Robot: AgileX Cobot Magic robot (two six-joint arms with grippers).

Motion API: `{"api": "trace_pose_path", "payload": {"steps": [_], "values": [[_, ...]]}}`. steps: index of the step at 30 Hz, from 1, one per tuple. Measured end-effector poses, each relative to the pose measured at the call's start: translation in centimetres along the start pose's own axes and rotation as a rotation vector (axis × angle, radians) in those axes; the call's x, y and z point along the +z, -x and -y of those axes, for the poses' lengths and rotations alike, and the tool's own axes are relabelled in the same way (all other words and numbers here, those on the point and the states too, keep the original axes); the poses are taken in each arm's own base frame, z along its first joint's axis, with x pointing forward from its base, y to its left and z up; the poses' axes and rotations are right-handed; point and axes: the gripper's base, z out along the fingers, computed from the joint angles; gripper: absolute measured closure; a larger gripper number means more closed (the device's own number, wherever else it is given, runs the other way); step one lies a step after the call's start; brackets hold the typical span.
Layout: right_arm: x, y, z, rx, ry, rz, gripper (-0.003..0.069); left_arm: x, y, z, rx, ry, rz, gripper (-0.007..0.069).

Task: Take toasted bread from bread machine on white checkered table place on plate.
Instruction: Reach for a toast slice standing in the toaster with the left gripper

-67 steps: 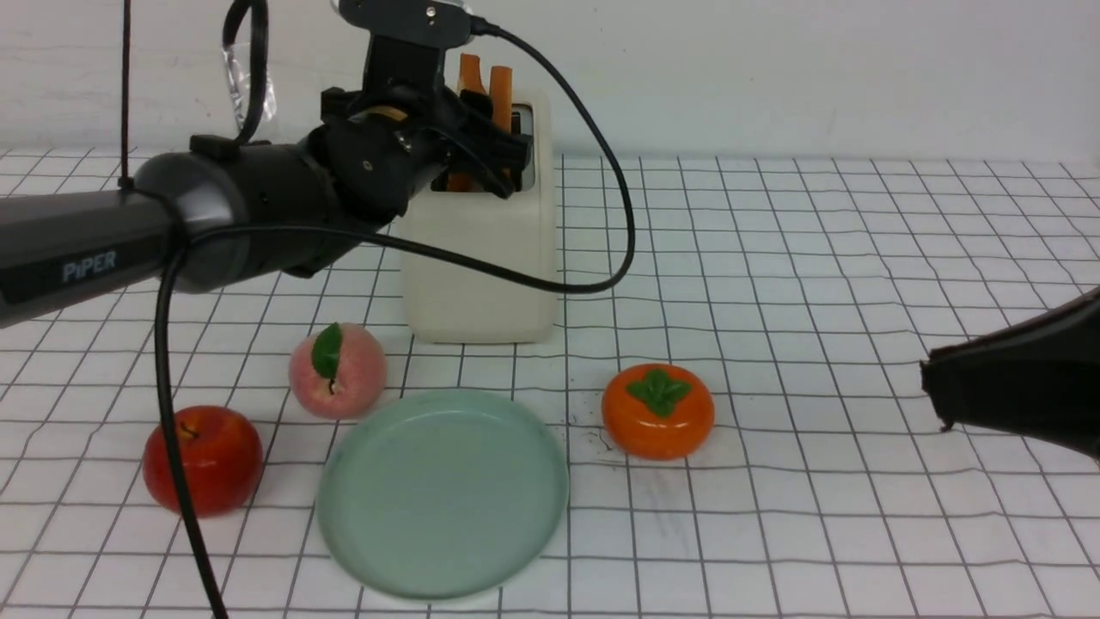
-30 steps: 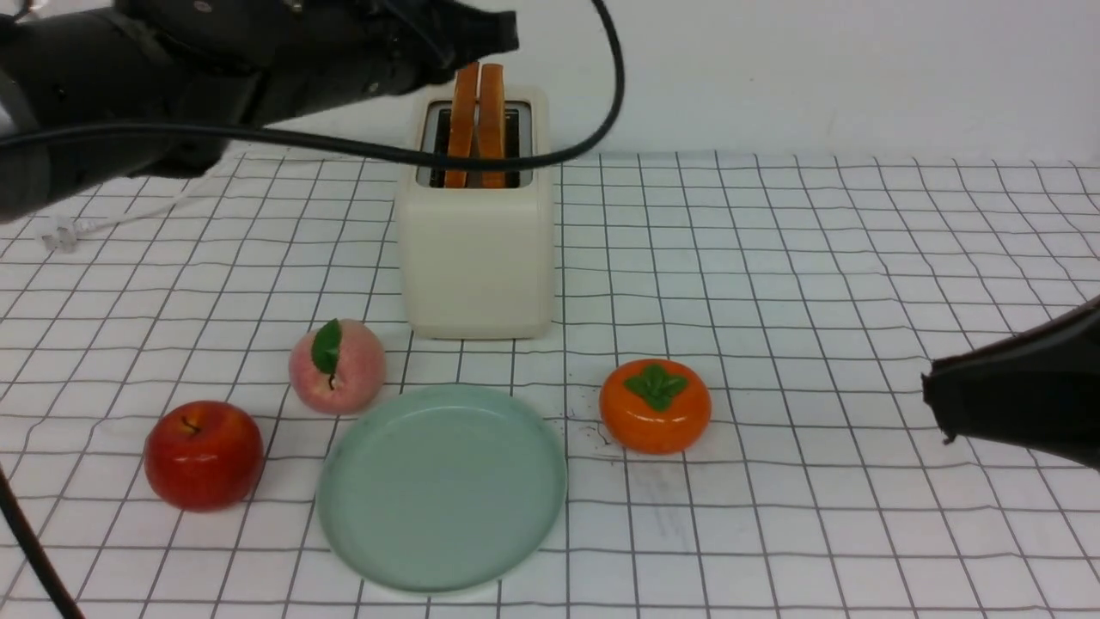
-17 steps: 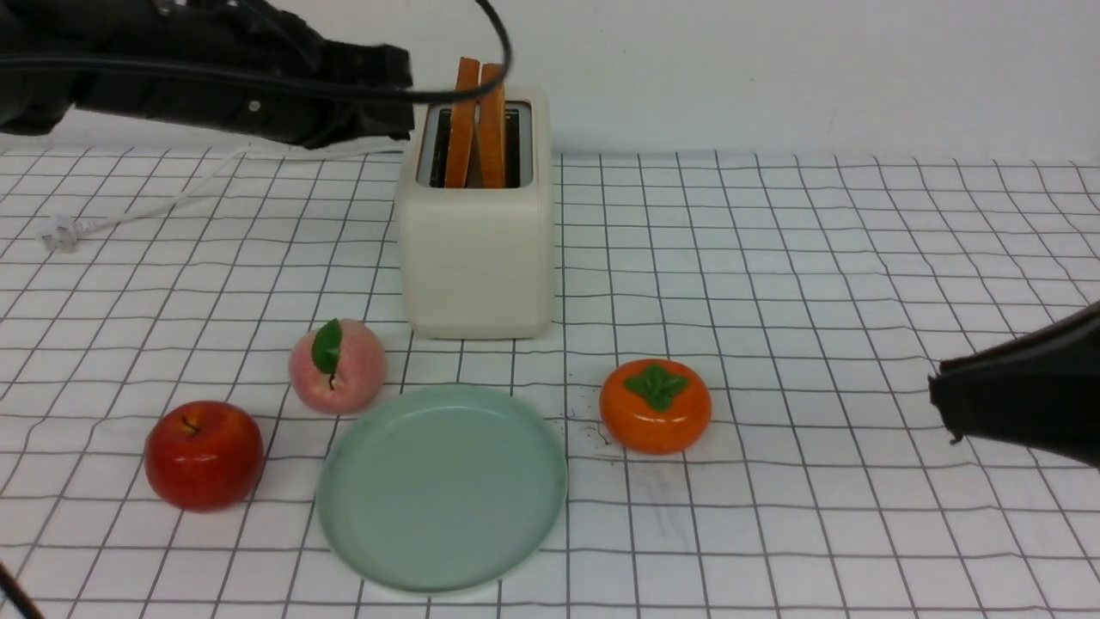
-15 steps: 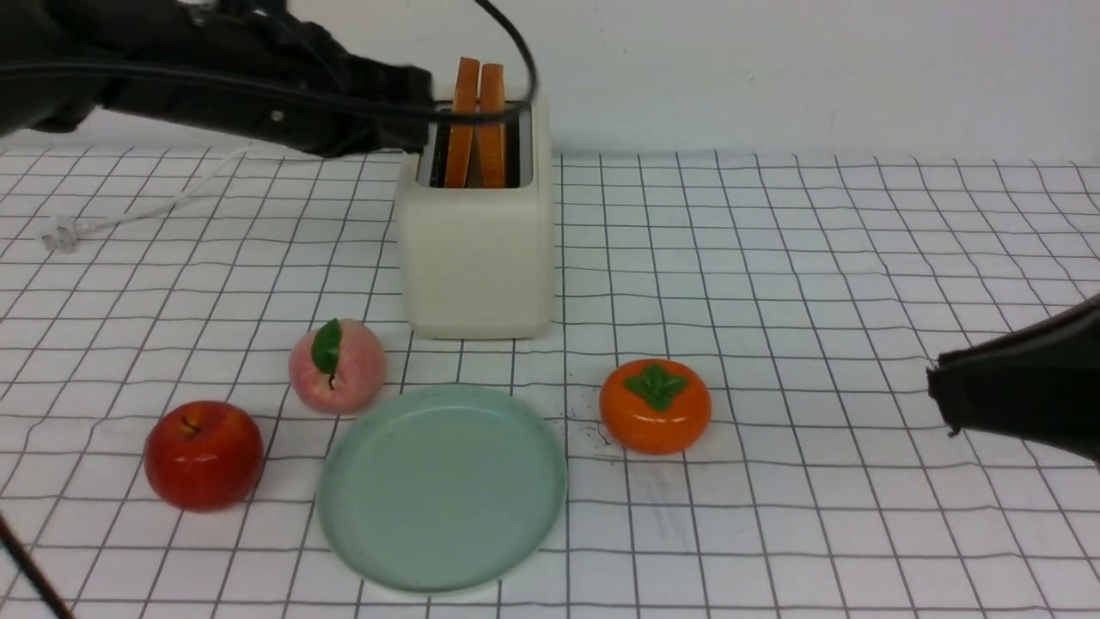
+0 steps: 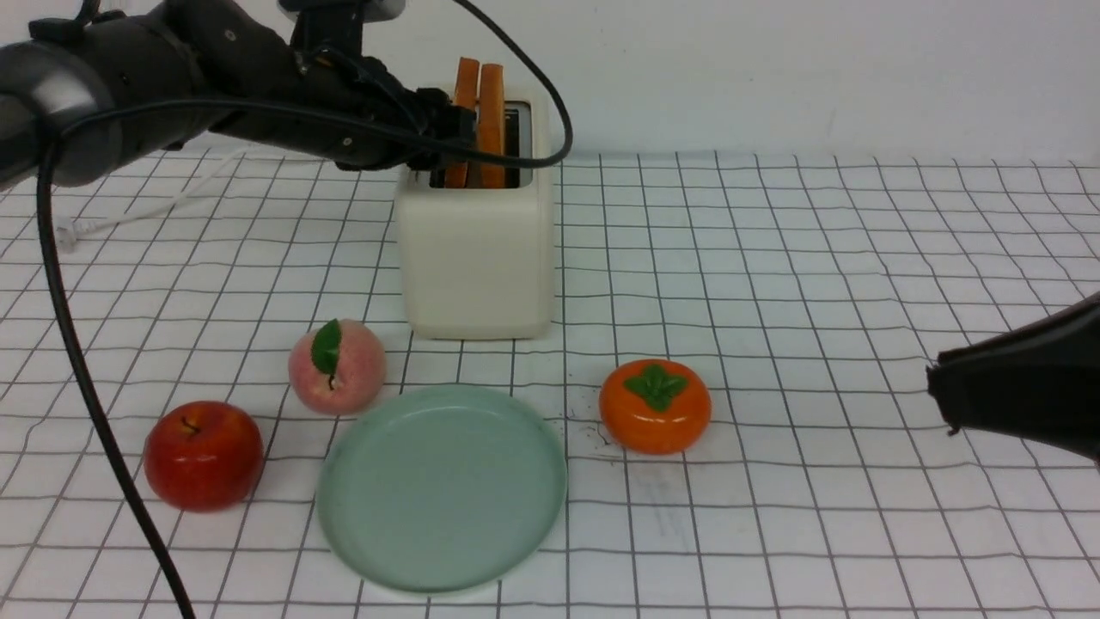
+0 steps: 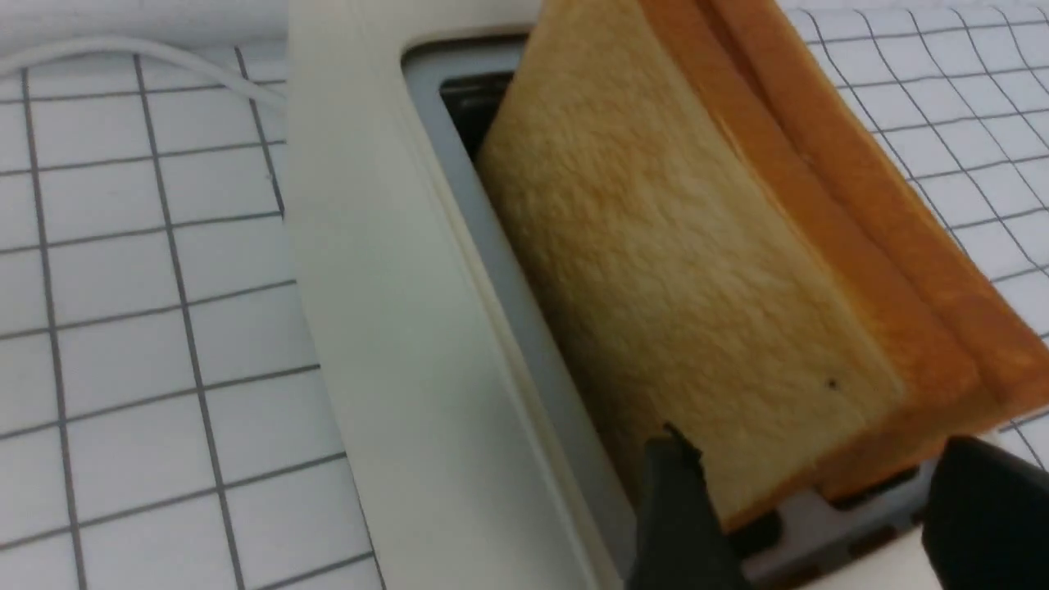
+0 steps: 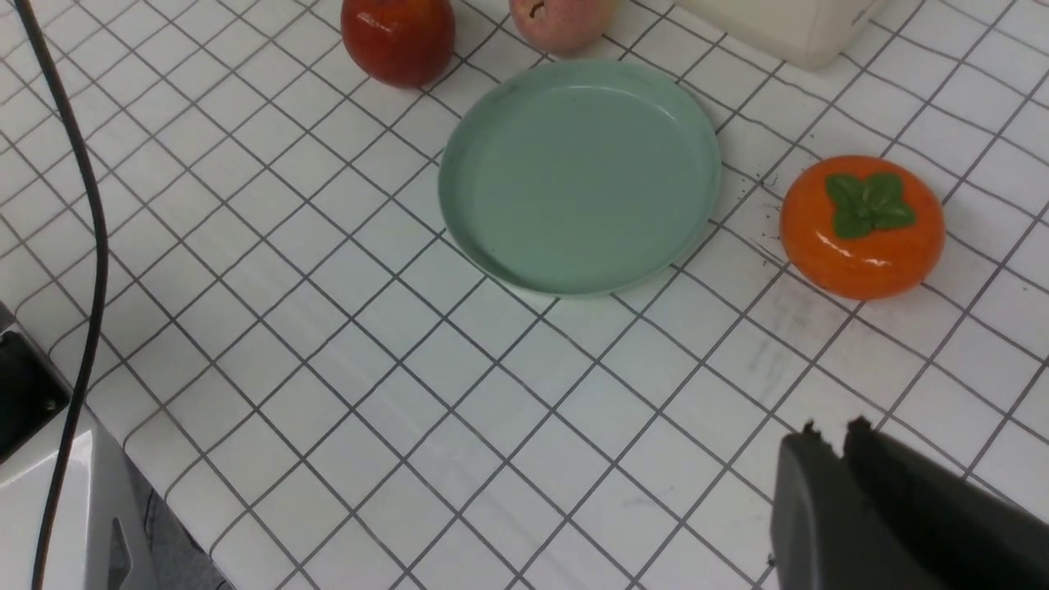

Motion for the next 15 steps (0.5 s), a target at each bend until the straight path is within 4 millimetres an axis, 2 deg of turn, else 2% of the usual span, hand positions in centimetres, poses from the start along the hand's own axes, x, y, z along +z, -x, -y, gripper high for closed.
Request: {"api": "trace_pose_path", "payload": {"steps": [3,7,11,15], "values": [[0.0,0.0,0.0,0.000,0.000,0.000,0.0606,0.7,-0.4,-0.1,0.024,0.006,-0.003,0.0223],[0.0,0.0,0.0,0.000,0.000,0.000,0.0601,1.7,-0.7,0.9,0.113,0.010,0.031,0.0234],[0.0,0.0,0.0,0.000,0.000,0.000,0.0598,2.0,-0.4,2.1,0.171,0.021,0.095,0.0239],[0.0,0.0,0.0,0.000,0.000,0.000,0.0595,2.0,0.0,2.0,0.176,0.044,0.143,0.0239]]}}
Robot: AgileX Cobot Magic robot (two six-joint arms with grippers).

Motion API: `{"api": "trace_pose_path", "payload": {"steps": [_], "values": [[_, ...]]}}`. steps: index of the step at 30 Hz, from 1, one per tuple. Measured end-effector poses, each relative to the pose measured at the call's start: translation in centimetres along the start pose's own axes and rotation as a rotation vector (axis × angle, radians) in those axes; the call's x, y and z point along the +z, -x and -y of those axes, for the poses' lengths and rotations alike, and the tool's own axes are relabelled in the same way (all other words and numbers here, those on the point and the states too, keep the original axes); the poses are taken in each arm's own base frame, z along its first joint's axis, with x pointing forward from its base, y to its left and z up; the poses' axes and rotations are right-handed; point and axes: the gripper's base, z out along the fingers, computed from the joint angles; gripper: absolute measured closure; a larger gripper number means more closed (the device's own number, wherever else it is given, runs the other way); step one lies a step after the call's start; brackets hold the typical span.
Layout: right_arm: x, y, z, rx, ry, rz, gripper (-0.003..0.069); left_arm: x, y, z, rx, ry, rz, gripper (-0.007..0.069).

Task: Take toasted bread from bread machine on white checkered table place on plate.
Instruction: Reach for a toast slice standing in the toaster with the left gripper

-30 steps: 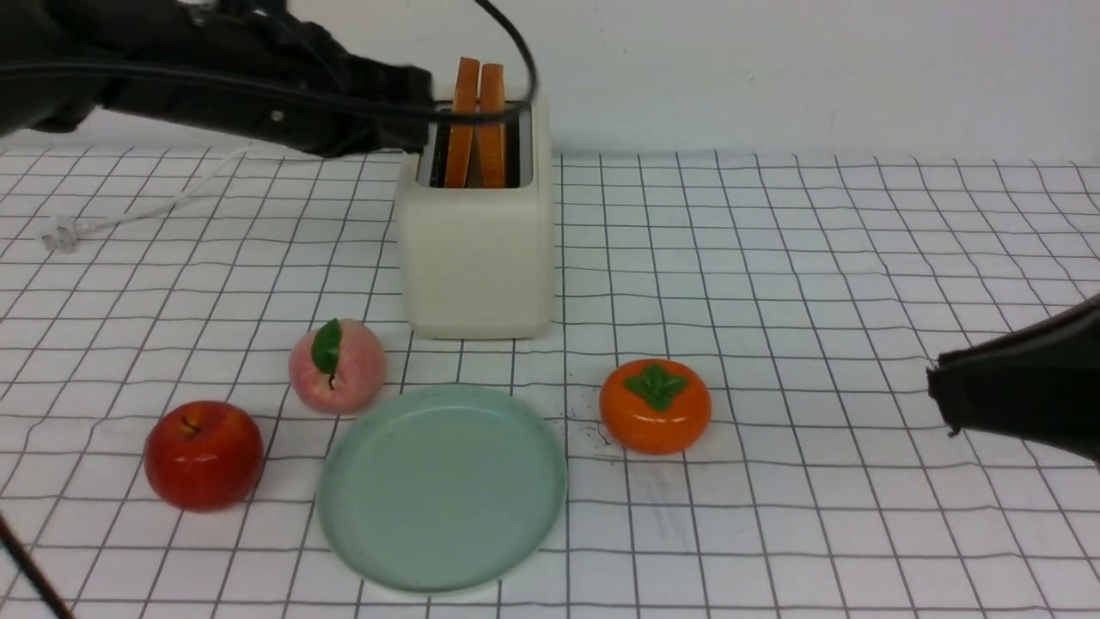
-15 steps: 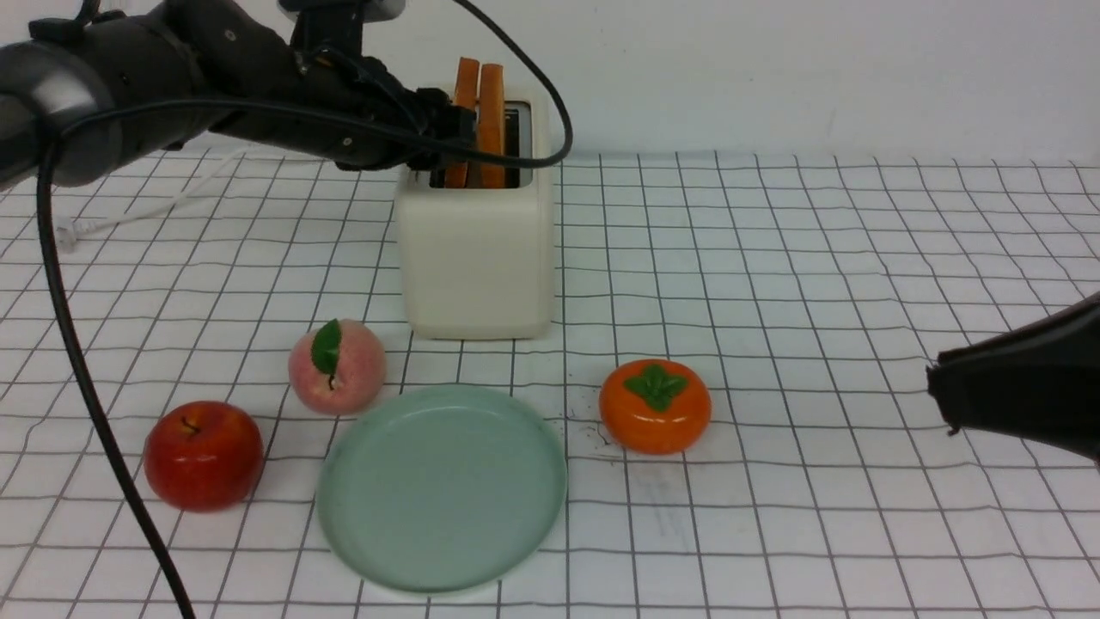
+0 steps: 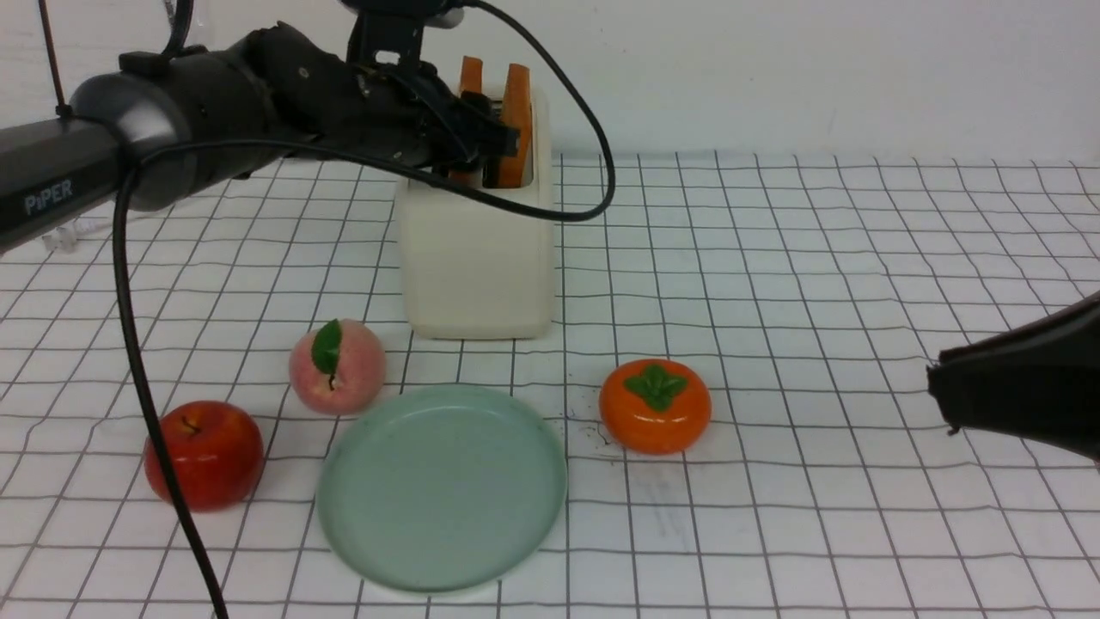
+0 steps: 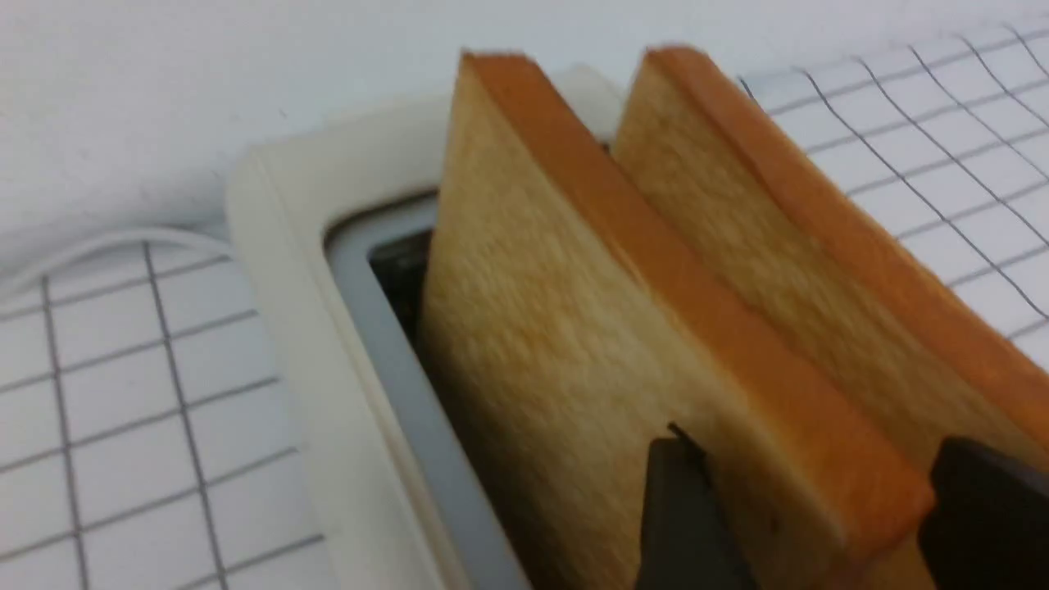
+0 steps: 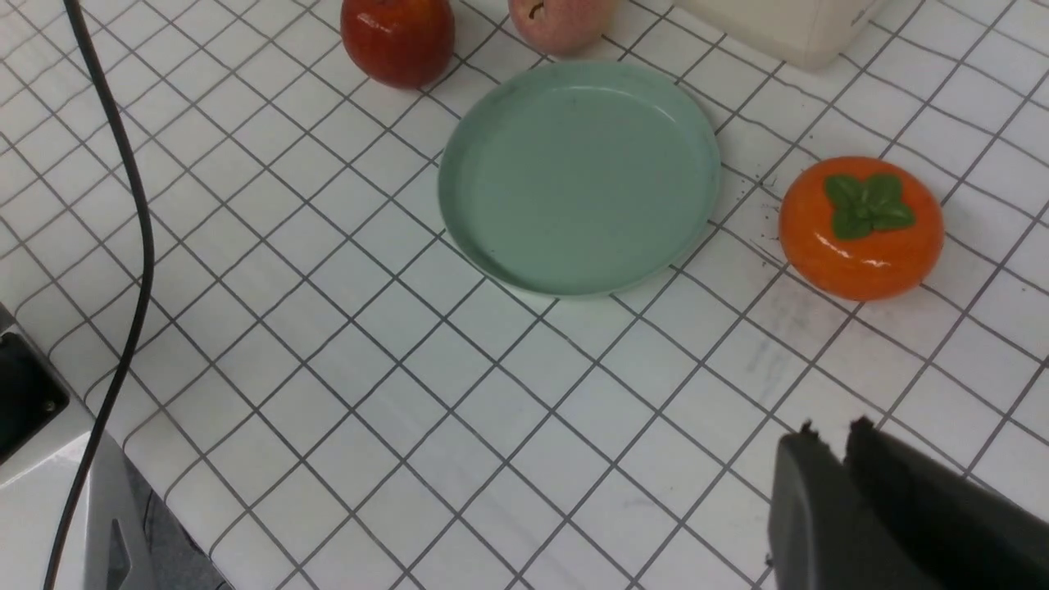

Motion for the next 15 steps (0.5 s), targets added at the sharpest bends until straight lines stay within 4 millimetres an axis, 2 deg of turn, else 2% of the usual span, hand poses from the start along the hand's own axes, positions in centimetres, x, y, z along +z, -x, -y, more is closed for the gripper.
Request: {"api": "trace_pose_path", "payload": {"steps": [9,15], "values": [[0.00,-0.13,-0.03,0.000,0.004,-0.014,0.0595,-0.06,0.85,-0.56,0.011,0.062,0.094,0.0267],[0.00,-0.19,-0.05,0.000,0.005,-0.021,0.0595,0.71,0.15,-0.59,0.009,0.067,0.084,0.0392]]}}
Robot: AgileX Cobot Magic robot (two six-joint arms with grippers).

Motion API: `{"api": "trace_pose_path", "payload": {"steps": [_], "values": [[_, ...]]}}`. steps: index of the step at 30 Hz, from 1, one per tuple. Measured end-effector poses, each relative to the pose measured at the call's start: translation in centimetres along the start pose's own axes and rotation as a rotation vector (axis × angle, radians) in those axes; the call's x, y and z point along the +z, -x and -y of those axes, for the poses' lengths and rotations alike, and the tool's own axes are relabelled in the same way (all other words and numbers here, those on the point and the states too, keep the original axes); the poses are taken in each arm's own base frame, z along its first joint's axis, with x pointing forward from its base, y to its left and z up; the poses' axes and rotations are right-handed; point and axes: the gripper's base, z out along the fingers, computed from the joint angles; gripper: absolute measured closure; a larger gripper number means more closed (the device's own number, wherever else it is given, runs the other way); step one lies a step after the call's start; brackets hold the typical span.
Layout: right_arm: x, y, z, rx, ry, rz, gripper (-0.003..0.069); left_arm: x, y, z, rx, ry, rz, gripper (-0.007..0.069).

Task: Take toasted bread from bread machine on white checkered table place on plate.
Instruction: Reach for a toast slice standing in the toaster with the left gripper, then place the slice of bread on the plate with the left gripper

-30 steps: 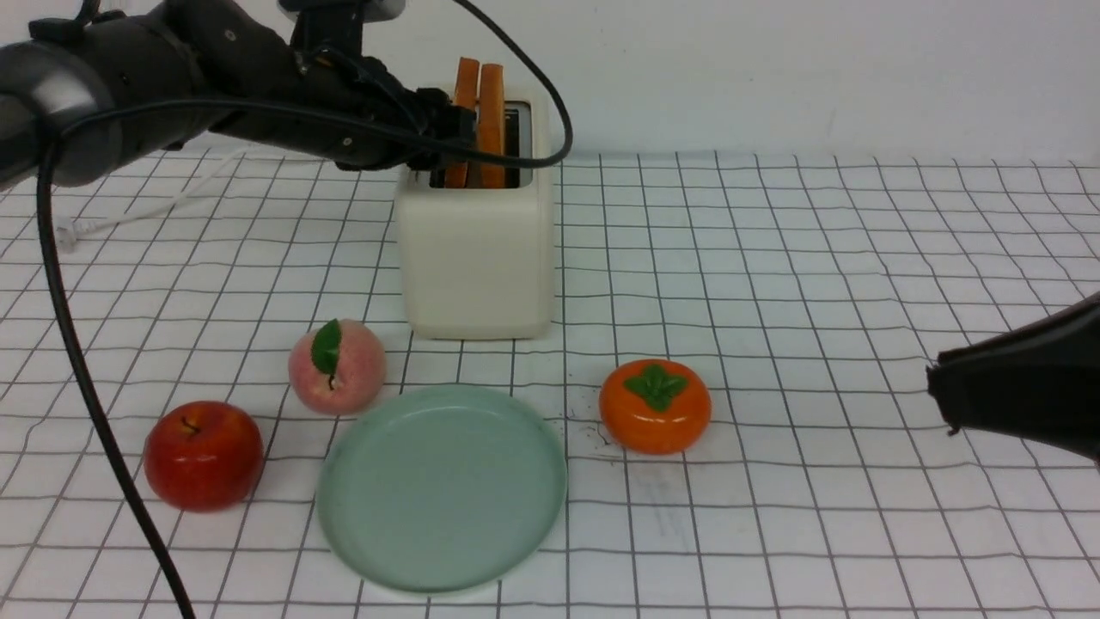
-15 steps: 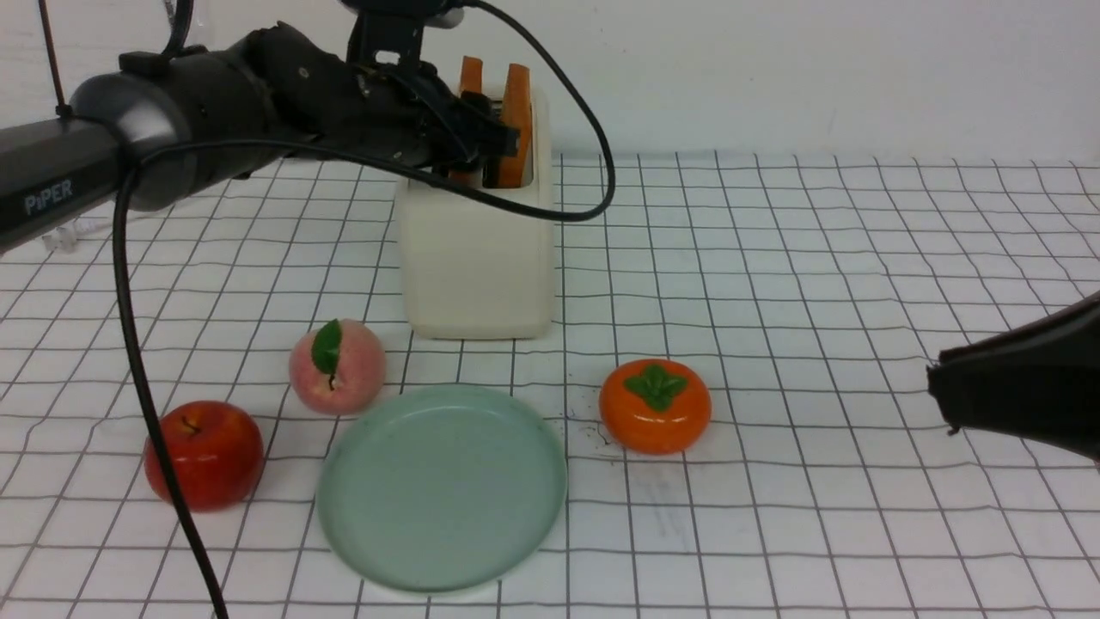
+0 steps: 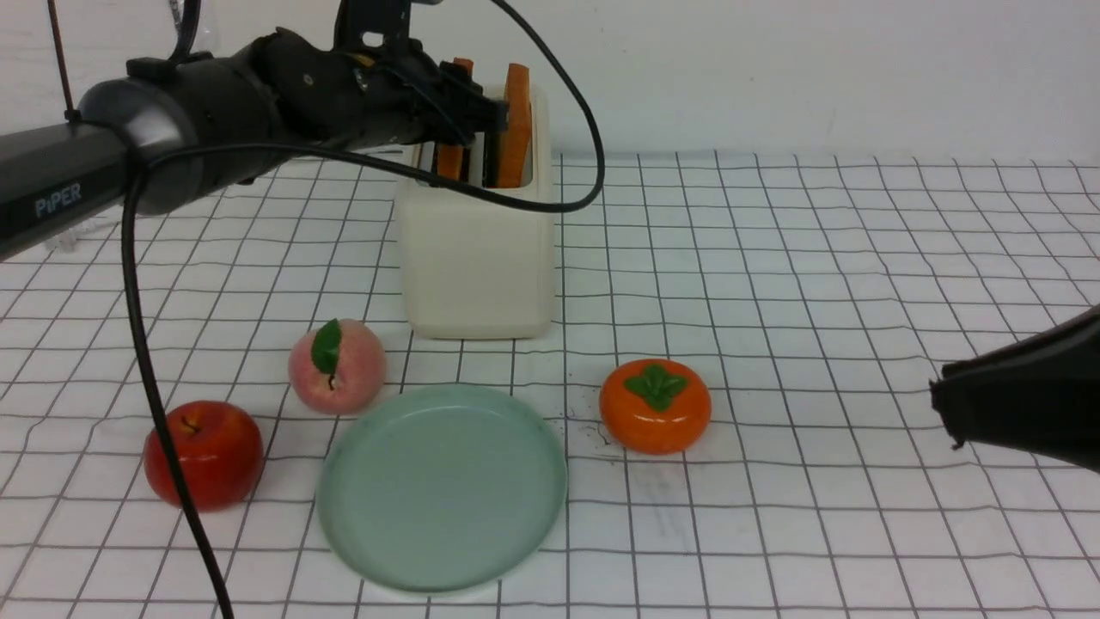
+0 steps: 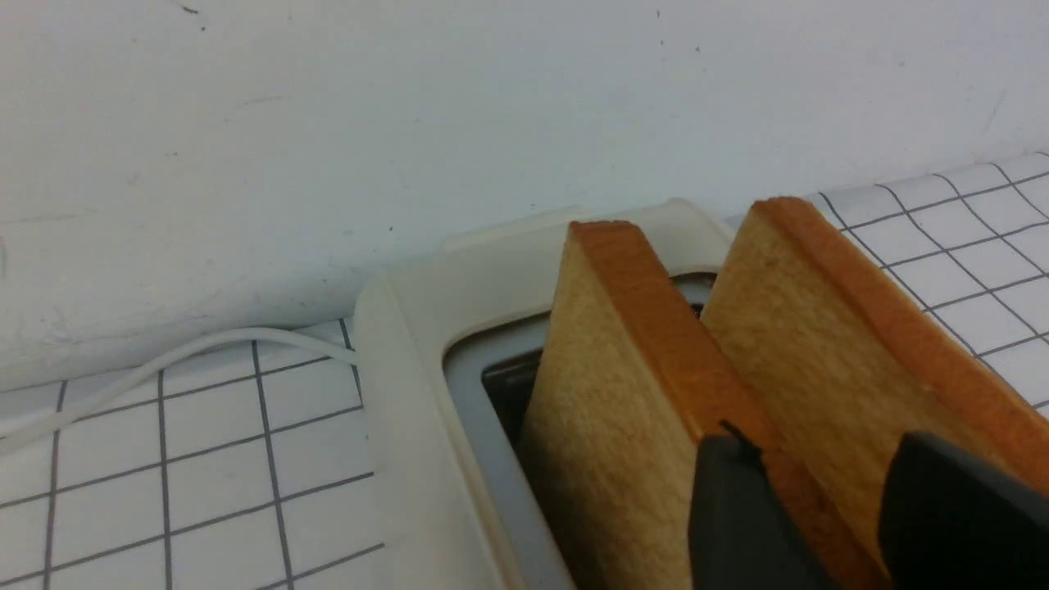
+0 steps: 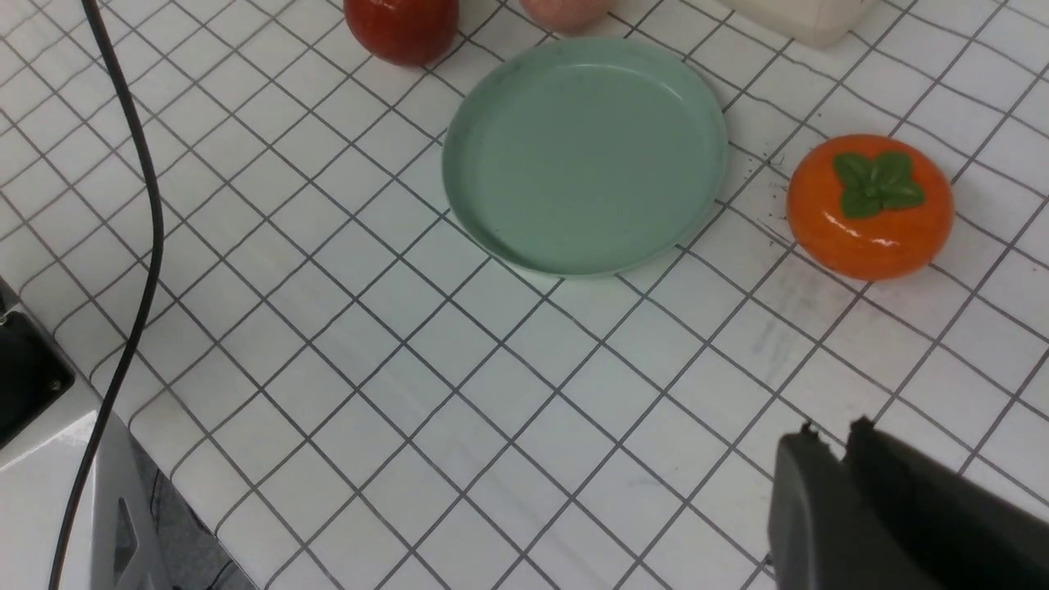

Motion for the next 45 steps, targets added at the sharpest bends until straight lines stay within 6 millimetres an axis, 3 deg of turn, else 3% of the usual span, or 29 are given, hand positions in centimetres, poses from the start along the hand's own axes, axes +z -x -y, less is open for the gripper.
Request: {"api": "trace_pose_path", "payload": {"steps": [10,16,18,24,28,33,40,45], "values": [[-0.1,1.5,0.8,-0.034,-0.087,0.159,0.0592,0.2,0.2,0.1,-0.009,0.014,0.029,0.0425],[-0.3,2.2,1.0,-0.047,-0.120,0.238,0.0592,0.2,0.3,0.0,-0.032,0.019,0.040,0.0599],[-0.3,2.2,1.1,-0.049,-0.123,0.239,0.0592,0.2,0.3,0.0,-0.032,0.023,0.045,0.0625],[-0.3,2.2,1.2,-0.060,-0.137,0.243,0.0592,-0.1,0.9,-0.1,-0.032,0.034,0.071,0.0628],[-0.4,2.4,1.3,-0.072,-0.155,0.261,0.0592,-1.3,2.3,0.0,-0.031,0.033,0.106,0.0631],[-0.5,2.6,1.4,-0.083,-0.171,0.281,0.0591,-4.7,5.9,0.2,-0.028,0.029,0.202,0.0636],[-0.8,2.5,1.3,-0.087,-0.173,0.290,0.0592,-9.0,9.3,0.7,-0.019,-0.006,0.267,0.0636],[-2.2,2.2,0.8,-0.097,-0.173,0.330,0.0592,-14.1,11.8,1.5,-0.019,-0.102,0.240,0.0636]]}}
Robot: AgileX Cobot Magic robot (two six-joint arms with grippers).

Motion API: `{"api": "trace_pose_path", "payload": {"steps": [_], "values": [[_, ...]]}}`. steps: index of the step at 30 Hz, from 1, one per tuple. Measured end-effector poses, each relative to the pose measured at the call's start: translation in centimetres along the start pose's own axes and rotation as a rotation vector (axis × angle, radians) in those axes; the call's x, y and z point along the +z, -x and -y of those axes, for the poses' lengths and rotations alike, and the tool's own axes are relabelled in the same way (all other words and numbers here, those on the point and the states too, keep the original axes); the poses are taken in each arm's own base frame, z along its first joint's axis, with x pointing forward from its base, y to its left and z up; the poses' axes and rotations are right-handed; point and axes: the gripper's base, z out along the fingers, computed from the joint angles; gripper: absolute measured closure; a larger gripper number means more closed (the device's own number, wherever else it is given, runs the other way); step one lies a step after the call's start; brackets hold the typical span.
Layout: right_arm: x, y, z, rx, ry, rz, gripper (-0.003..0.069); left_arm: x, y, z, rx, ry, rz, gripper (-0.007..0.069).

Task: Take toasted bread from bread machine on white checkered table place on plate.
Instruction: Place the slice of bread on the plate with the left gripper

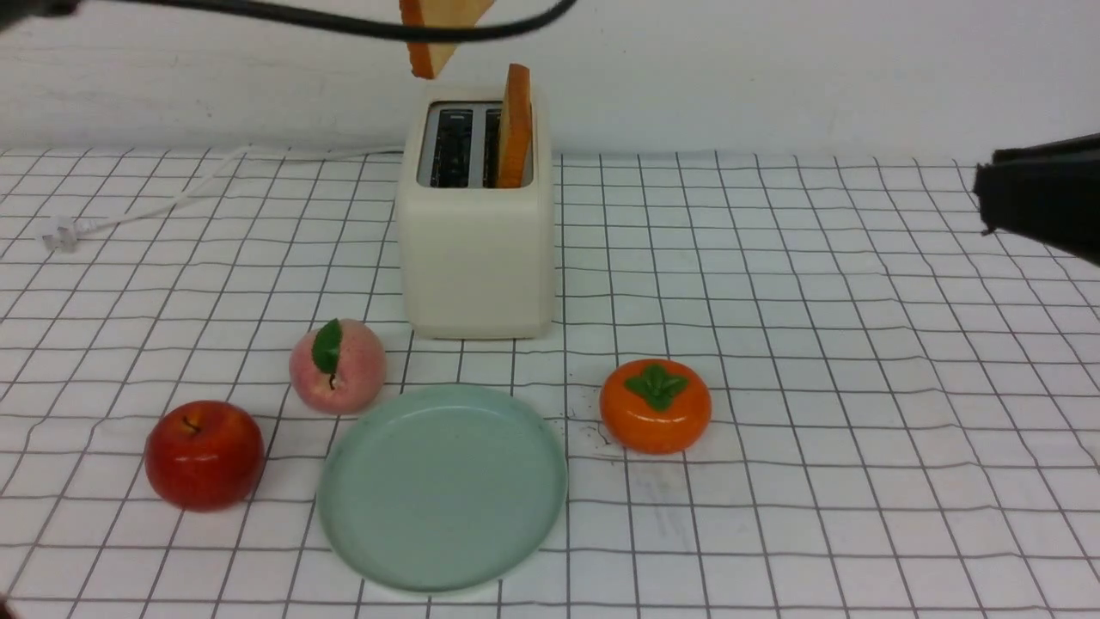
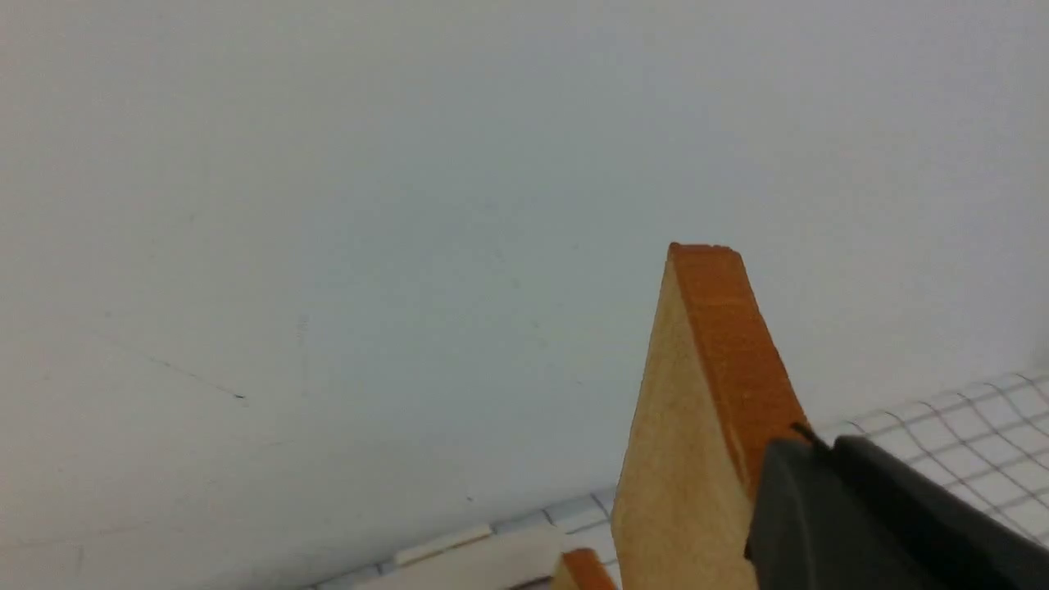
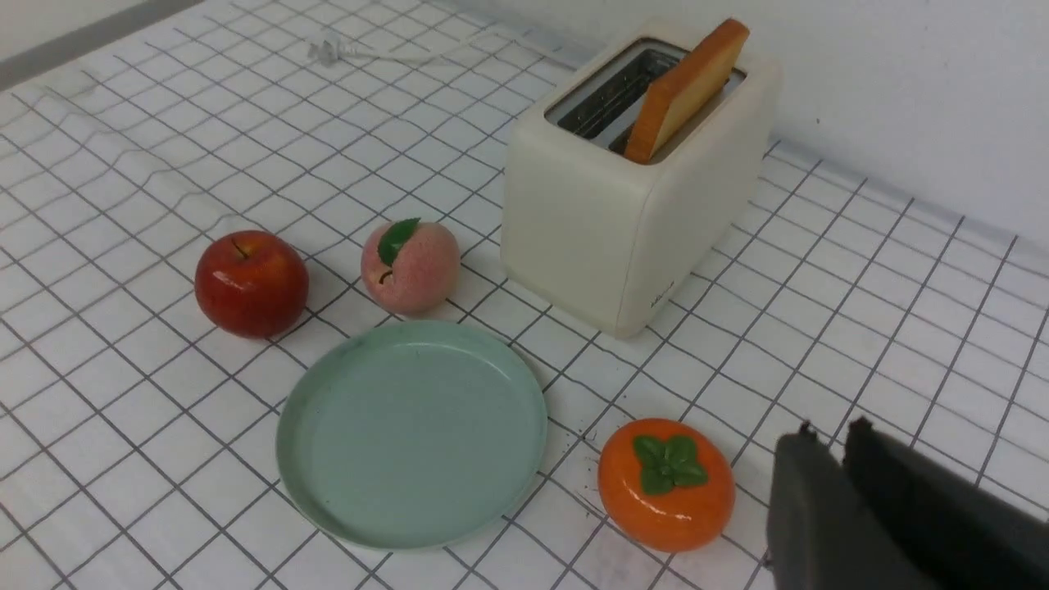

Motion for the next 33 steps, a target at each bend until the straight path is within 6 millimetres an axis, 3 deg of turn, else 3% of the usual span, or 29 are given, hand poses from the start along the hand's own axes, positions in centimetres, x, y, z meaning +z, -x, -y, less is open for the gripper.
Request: {"api": "trace_pose_path", "payload": {"steps": [1,3,5,7,9,15,20,28,33], "values": [[-1.1,0.0,-0.3,0.002,0.008,0.019,0.0592,-2.2,1.0,0.6,-0.032,-0.055,-0.056,0.0636],[-2.2,-0.2,-0.6,0.012,0.020,0.020,0.0592,-4.7,1.4,0.9,-0.079,-0.101,-0.144,0.0636],[-2.7,-0.3,-0.7,0.017,0.026,0.013,0.0592,-5.7,1.2,1.0,-0.107,-0.118,-0.198,0.0636],[-3.9,-0.8,-1.1,0.018,0.041,-0.018,0.0623,-7.7,-0.4,1.1,-0.168,-0.140,-0.335,0.0636],[-4.2,-1.1,-1.2,0.015,0.047,-0.034,0.0643,-8.2,-1.8,1.1,-0.198,-0.142,-0.400,0.0636],[-5.1,-2.4,-1.6,0.010,0.080,-0.151,0.0677,-11.2,-10.6,2.0,-0.409,-0.181,-0.631,0.0636],[-4.3,-3.6,-1.7,0.033,0.099,-0.201,0.0676,-10.5,-16.4,1.8,-0.526,-0.186,-0.656,0.0636],[-3.0,-5.0,-1.8,0.081,0.125,-0.218,0.0673,-7.1,-20.6,0.4,-0.566,-0.124,-0.658,0.0636],[-2.8,-5.1,-1.8,0.085,0.126,-0.220,0.0669,-6.2,-21.6,-0.4,-0.553,-0.059,-0.654,0.0636]]}}
